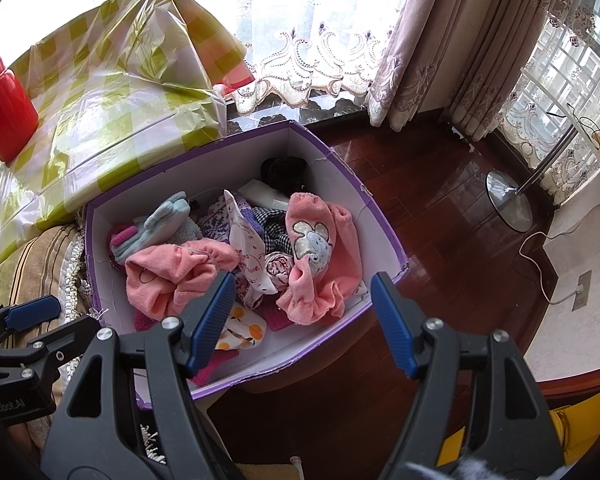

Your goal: Organize soft objects

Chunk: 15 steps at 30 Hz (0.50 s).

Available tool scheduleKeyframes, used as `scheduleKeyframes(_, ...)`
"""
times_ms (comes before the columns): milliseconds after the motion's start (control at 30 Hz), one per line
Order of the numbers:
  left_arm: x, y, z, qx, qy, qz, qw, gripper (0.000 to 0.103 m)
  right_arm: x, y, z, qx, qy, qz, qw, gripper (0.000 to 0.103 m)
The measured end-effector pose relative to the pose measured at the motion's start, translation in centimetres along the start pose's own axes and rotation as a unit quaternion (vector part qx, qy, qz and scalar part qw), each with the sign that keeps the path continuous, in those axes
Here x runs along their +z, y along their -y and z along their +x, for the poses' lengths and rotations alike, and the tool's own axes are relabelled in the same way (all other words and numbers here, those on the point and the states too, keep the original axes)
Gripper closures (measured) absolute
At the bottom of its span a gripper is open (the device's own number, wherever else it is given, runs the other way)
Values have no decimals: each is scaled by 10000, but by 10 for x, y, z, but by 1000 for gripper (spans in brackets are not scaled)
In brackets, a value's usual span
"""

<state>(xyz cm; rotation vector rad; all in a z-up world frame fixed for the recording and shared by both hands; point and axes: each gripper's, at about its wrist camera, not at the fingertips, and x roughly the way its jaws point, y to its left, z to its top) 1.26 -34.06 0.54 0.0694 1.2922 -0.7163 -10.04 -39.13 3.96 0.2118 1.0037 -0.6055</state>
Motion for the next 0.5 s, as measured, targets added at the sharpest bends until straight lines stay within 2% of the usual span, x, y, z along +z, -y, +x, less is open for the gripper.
scheduleKeyframes(300,0,0,-1,-5,5,3,10000,25,0,2,1,28,-17,13,10000,30)
scheduleKeyframes(500,-1,3,2,-35,173,119,9998,22,1,1,0,21,-29,4,10000,30)
